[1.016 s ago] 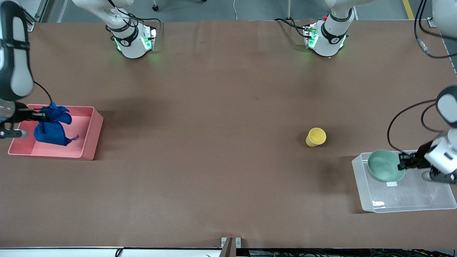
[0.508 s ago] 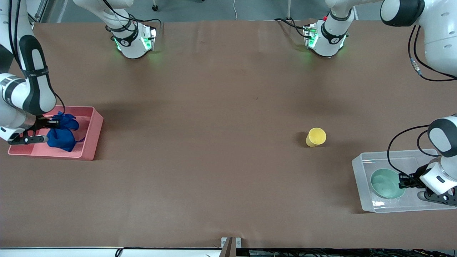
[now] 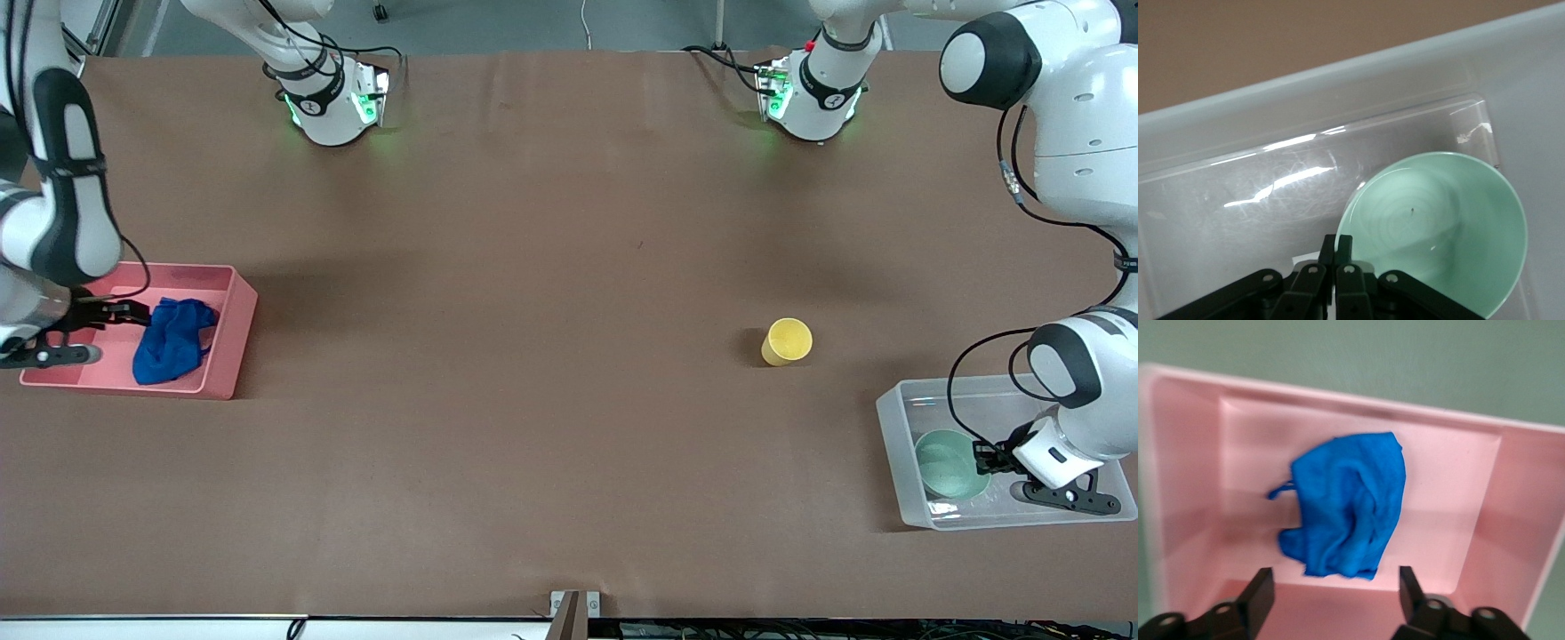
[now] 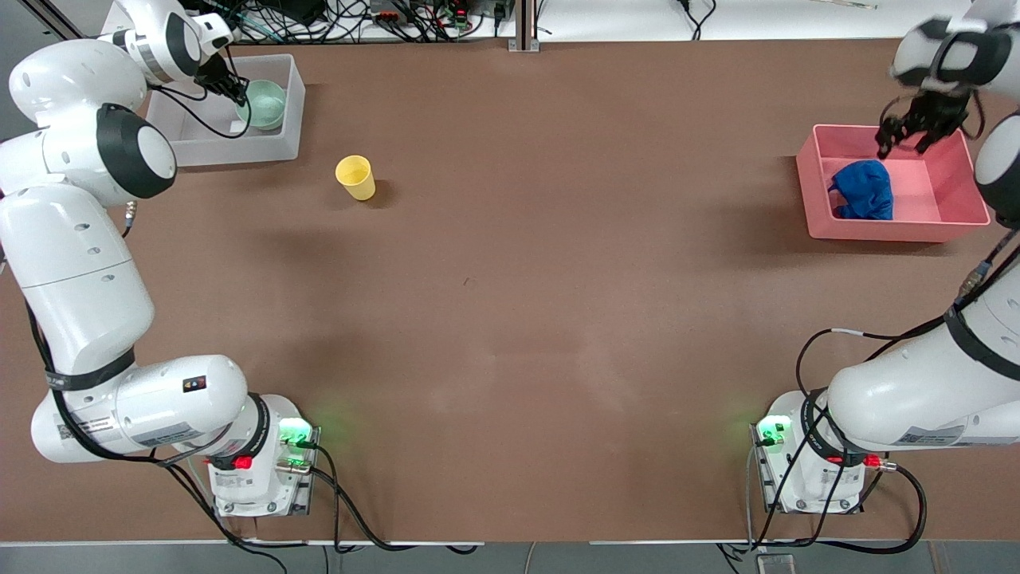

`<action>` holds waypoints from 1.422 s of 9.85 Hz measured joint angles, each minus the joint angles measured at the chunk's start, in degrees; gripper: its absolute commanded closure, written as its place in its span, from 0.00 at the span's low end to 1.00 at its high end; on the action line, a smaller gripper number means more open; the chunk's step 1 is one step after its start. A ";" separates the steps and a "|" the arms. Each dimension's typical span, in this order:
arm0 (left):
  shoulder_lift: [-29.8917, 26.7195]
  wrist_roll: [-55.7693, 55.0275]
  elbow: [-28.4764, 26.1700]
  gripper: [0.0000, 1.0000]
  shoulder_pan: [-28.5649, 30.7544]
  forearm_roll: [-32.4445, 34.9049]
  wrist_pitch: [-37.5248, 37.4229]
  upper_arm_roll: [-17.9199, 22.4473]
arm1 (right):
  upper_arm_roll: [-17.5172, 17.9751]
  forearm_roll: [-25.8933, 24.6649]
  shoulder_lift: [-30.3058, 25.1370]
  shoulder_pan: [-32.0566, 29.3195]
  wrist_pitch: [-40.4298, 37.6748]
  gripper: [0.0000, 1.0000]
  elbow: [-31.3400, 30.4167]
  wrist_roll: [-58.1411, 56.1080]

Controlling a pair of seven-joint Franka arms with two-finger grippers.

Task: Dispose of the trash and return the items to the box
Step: 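Release the cloth in the bin while the left gripper lowers the bowl into the box, then withdraw the right gripper while the left gripper reaches the yellow cup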

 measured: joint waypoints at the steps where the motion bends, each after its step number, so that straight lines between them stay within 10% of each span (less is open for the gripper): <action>1: 0.01 0.06 0.11 0.48 0.17 0.00 0.00 0.01 | 2.23 0.07 -3.10 -0.12 -3.85 0.00 1.99 4.80; 3: -0.20 0.10 0.63 0.10 0.17 0.00 0.02 0.02 | 8.98 0.11 -9.84 -1.23 -10.04 0.00 4.44 16.92; 9: -15.60 -2.29 -0.74 0.08 -0.11 -0.08 -18.41 -4.17 | 14.32 0.11 -18.23 -2.64 -34.83 0.00 22.07 23.82; 14: -32.62 -13.35 -23.79 0.08 -4.78 -0.07 -16.79 -8.19 | 14.55 0.11 -17.57 -2.58 -35.21 0.00 22.39 23.81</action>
